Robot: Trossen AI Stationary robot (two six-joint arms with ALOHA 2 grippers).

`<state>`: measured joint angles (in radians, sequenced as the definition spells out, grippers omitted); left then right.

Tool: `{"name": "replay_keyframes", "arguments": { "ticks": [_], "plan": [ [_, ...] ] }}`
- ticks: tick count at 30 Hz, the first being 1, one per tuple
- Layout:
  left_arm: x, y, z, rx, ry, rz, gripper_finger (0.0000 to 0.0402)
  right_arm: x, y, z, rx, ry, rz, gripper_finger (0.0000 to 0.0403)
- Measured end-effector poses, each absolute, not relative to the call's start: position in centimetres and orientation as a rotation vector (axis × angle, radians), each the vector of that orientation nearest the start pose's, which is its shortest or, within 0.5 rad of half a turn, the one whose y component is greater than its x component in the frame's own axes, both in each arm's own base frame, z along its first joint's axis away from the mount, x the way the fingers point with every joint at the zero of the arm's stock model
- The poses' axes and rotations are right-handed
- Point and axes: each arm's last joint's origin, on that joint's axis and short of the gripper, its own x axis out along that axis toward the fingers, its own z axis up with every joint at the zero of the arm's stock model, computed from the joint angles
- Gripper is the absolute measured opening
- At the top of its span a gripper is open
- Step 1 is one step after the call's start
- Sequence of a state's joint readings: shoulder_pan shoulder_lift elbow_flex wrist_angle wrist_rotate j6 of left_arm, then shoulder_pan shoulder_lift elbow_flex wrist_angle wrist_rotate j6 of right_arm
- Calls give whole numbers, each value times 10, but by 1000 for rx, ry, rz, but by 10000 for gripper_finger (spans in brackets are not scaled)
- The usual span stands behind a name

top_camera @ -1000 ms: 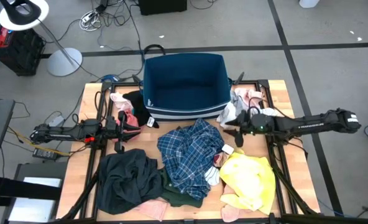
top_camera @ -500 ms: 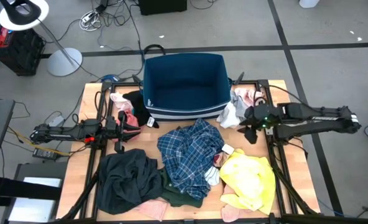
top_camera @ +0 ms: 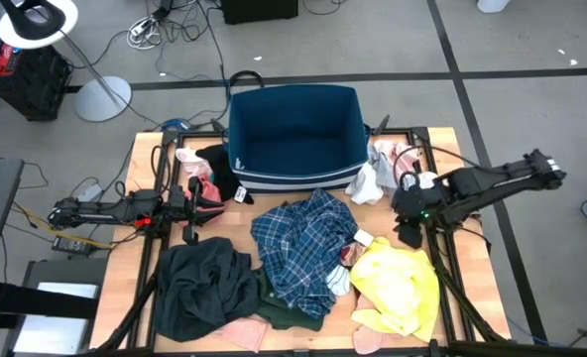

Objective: Sort clothes
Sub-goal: Put the yellow shirt into the blue laundry bin

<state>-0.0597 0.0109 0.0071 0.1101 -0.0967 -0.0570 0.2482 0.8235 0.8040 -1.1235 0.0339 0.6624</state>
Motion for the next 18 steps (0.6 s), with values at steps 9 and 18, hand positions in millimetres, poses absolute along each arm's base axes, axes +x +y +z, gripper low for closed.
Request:
{"name": "replay_keyframes", "arguments": {
  "ticks": [9, 18],
  "plan": [
    [97, -3, 176, -65, -107, 33, 85, 142, 43, 252, 415, 1242, -136, 155],
    [97, -3, 176, -65, -107, 33, 85, 141, 59, 252, 490, 1251, -111, 153]
  ]
}}
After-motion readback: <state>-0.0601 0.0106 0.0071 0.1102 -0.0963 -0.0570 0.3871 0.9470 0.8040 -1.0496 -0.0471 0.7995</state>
